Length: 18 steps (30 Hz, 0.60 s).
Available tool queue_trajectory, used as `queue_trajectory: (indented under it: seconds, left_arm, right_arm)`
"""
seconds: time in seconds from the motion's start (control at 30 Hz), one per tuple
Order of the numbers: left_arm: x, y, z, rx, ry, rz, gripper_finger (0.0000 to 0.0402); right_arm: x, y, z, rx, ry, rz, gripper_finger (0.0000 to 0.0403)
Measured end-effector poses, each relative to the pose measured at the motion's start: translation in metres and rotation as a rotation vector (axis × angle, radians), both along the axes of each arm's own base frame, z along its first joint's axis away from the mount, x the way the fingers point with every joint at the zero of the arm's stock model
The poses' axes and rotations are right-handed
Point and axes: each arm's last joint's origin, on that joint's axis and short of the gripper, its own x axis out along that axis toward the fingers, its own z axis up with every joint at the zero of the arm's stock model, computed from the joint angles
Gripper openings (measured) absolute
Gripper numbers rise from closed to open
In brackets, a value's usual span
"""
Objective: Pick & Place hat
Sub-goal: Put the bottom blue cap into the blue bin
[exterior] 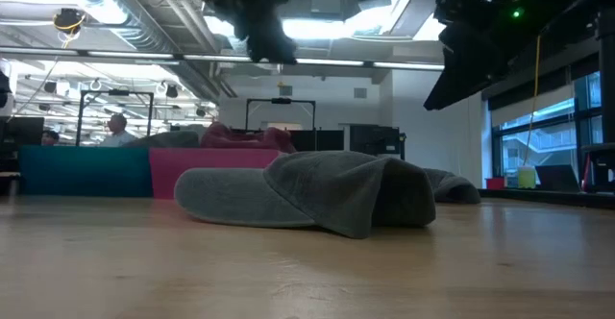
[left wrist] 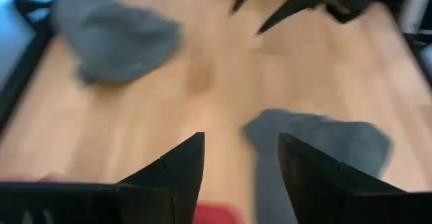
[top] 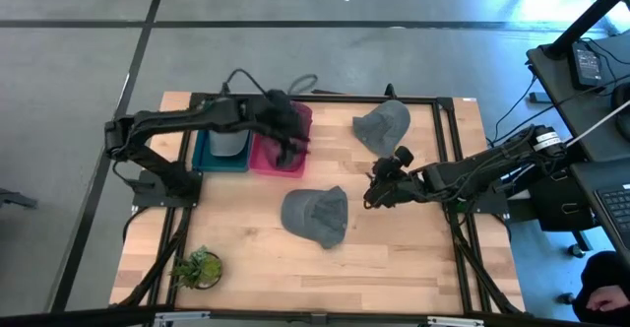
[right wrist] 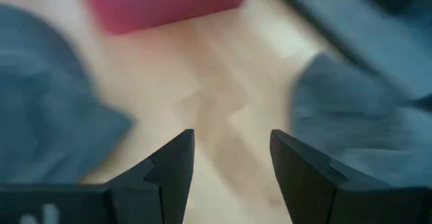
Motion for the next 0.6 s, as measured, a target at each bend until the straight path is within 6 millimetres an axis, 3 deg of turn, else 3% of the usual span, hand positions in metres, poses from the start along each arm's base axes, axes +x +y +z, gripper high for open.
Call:
queue_trajectory:
  seconds: [0.1,0.27,0.6]
  left_arm:
    - [0.011,-0.027,0.005,0.014,-0.064,-0.096,0.0179]
    - [0.025,-0.062,-0.001,0.018,-0.09,-0.205,0.0179]
    - [0.075,-0.112,-0.062,0.044,-0.075,-0.38,0.0178]
  right_arm:
    - [0.005,0.005,0.001,0.131,-0.025,0.086,0.0194]
    - [0.01,0.01,0.001,0.195,-0.023,0.199,0.0194]
    - [-0.002,0.024,-0.008,0.277,0.114,0.273,0.0194]
